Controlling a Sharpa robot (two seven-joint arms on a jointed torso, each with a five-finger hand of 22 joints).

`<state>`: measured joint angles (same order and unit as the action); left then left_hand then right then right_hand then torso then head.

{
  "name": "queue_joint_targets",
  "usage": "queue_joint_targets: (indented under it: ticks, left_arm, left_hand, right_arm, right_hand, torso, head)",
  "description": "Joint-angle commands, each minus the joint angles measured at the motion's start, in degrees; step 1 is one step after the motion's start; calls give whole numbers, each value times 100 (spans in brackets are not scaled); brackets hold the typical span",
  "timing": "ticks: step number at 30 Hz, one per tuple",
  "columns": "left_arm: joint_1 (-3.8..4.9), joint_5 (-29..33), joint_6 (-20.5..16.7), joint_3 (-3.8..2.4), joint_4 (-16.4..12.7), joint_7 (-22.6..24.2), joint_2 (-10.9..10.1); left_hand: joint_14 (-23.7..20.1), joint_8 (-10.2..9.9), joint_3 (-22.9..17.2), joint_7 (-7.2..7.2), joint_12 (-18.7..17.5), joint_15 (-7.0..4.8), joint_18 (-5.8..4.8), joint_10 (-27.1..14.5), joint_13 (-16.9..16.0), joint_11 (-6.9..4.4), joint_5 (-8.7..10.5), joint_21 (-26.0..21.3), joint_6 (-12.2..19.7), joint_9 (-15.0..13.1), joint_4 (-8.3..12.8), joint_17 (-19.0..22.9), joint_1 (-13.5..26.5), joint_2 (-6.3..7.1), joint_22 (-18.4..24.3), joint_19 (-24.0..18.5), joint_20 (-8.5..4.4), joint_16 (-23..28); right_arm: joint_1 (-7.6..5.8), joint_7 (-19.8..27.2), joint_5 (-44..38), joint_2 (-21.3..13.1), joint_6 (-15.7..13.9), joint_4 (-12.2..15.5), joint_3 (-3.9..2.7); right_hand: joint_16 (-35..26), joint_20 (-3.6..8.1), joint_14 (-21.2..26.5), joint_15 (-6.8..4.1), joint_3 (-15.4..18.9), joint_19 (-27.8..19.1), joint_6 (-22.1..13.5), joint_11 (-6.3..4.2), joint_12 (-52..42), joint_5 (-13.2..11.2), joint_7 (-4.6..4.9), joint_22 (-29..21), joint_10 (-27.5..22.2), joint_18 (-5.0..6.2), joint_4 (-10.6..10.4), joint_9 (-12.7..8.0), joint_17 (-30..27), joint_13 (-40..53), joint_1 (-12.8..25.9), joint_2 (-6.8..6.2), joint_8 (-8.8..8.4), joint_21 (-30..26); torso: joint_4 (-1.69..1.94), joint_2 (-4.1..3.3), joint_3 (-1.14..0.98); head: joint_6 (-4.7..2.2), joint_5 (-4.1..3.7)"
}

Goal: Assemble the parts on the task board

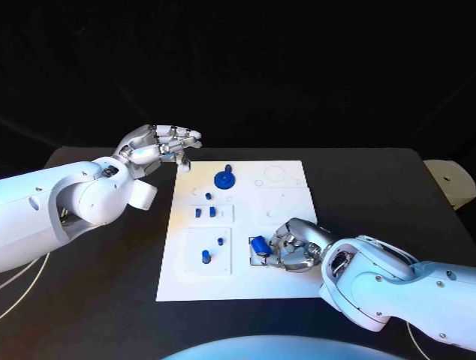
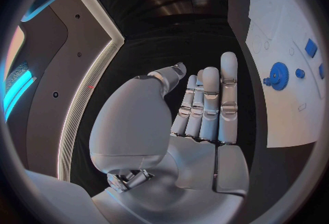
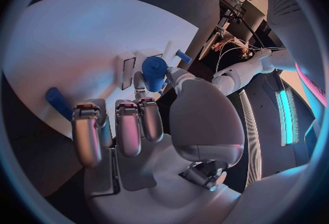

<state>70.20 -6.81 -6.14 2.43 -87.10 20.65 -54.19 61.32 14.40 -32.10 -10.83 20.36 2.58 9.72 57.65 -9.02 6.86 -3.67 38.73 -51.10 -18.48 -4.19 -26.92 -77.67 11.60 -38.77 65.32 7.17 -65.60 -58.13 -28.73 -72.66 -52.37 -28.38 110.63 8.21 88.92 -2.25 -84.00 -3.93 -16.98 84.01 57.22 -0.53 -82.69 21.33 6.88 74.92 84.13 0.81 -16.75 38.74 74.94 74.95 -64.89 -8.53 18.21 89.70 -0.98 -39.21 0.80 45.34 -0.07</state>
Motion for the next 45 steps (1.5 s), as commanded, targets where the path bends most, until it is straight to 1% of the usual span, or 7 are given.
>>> queue_joint_targets:
  ticks: [1, 12, 18, 27, 33, 38, 45]
  left_arm:
    - [3, 24, 98, -4, -20, 22, 1]
    - [3, 24, 104, -4, -23, 12, -2]
    - [3, 24, 102, -4, -26, 4, -9]
    - [3, 24, 102, -4, -26, -1, -13]
    - [3, 24, 102, -4, -26, -2, -18]
    - [3, 24, 101, -4, -27, -3, -23]
    - [3, 24, 91, -4, -27, -6, -33]
  left_hand:
    - [-38, -39, 27, -7, 25, -13, 82, -39, 7, 10, 26, -18, 27, 7, -12, 5, 31, -41, 5, 56, 3, -26]
    - [-38, -39, 27, -7, 25, -13, 82, -39, 7, 10, 26, -18, 27, 7, -12, 5, 31, -41, 5, 56, 3, -26]
    - [-40, -40, 34, -9, 31, -12, 82, -44, 8, 11, 27, -26, 28, 8, -17, 9, 36, -42, 11, 59, 3, -28]
    - [-40, -40, 34, -9, 31, -12, 82, -44, 8, 11, 27, -26, 28, 8, -17, 9, 36, -42, 11, 59, 3, -28]
    - [-40, -40, 34, -9, 31, -12, 82, -44, 8, 11, 27, -26, 28, 8, -17, 9, 36, -42, 11, 59, 3, -28]
    - [-40, -40, 34, -9, 31, -12, 82, -44, 8, 11, 27, -26, 28, 8, -17, 9, 36, -42, 11, 59, 3, -28]
    - [-42, -42, 37, -10, 36, -11, 82, -51, 9, 12, 27, -33, 31, 8, -23, 12, 40, -50, 17, 62, 4, -30]
  right_arm:
    - [15, -27, 22, 28, 225, -42, 13]
    - [14, -110, -139, 79, 184, -156, 13]
    - [14, -158, -312, 73, 203, -166, 13]
    - [14, -137, -414, 85, 115, -148, 12]
    - [14, -59, -481, 44, 59, -87, 12]
    - [15, 54, -469, -63, 63, 51, 11]
    - [14, 232, -353, -336, 181, 261, 4]
  right_hand:
    - [38, 47, -558, -56, 42, 599, 395, -43, -18, -12, -363, 1508, 289, -81, 2, 9, 1305, 1076, 64, -15, 36, 30]
    - [29, 58, -553, -65, 418, 599, 384, -51, 31, -621, -375, 1508, 277, -81, -6, 69, 1282, 1064, 601, -40, 70, 30]
    - [16, 58, -547, -64, 787, 599, 355, -50, 97, -1104, -374, 1508, 254, -81, -10, 122, 1254, 1040, 857, 30, 99, 30]
    - [14, 52, -547, -58, 1325, 599, 322, -44, 114, -1408, -367, 1508, 250, -81, -14, 167, 1254, 1044, 942, 170, 123, 30]
    - [19, 52, -550, -59, 1456, 599, 314, -46, 102, -1238, -370, 1508, 259, -81, -3, 182, 1267, 1057, 752, 305, 133, 30]
    - [52, 68, -569, -83, 1471, 599, 384, -79, 1, -892, -411, 1508, 307, -81, 32, 207, 1355, 1119, 102, 384, 183, 30]
    - [76, 96, -582, -114, 1499, 599, 464, -117, -69, -892, -454, 1508, 341, -81, 24, 236, 1419, 1158, -119, 372, 254, 30]
  torso:
    - [-5, -2, -5]
    - [-6, 0, -4]
    - [-8, 0, -1]
    - [-6, 3, -2]
    - [-6, 4, -2]
    - [-2, -1, -5]
    - [-14, 5, -1]
  head:
    - [12, 6]
    - [2, 1]
    - [9, 3]
    - [4, -1]
    - [11, -2]
    - [9, -15]
    - [18, -2]
